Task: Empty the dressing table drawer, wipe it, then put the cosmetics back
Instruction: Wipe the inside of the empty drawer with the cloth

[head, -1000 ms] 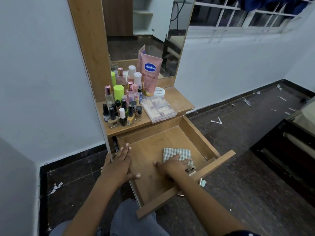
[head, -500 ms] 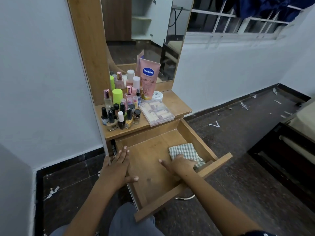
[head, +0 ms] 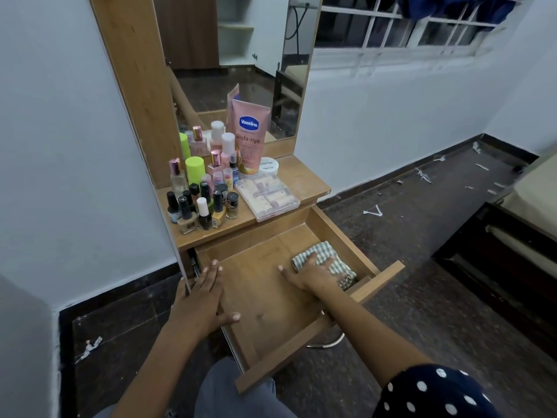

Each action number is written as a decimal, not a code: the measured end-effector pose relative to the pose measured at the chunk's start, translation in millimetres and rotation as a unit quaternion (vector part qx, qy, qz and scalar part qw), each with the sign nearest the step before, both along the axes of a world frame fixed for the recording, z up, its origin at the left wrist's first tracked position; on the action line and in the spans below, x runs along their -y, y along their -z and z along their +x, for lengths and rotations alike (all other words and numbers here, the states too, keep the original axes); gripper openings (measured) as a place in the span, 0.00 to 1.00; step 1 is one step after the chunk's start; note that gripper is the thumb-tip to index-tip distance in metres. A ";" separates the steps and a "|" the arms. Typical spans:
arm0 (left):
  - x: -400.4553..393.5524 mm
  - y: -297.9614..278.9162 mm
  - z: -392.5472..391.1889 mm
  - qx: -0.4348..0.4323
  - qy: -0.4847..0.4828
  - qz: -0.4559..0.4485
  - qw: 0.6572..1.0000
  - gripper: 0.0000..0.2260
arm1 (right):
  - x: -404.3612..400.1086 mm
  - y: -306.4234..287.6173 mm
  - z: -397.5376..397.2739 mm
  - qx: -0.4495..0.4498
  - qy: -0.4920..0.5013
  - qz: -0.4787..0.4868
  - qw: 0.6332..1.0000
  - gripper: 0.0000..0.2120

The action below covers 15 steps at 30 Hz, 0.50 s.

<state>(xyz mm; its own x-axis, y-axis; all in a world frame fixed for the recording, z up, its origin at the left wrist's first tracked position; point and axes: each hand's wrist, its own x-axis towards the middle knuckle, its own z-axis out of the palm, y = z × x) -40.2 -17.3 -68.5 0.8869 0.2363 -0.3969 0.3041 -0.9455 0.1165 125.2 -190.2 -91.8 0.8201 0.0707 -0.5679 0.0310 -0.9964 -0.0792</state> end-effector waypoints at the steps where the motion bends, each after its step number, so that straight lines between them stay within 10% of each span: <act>1: 0.1 -0.5 0.3 0.000 0.000 0.002 1.000 0.44 | 0.0 -0.6 0.6 0.001 -0.009 -0.005 1.000 0.50; 15: -0.2 -1.0 -2.0 0.007 -0.004 -0.010 1.000 0.44 | 19.4 9.7 6.7 0.004 -0.073 -0.043 0.996 0.33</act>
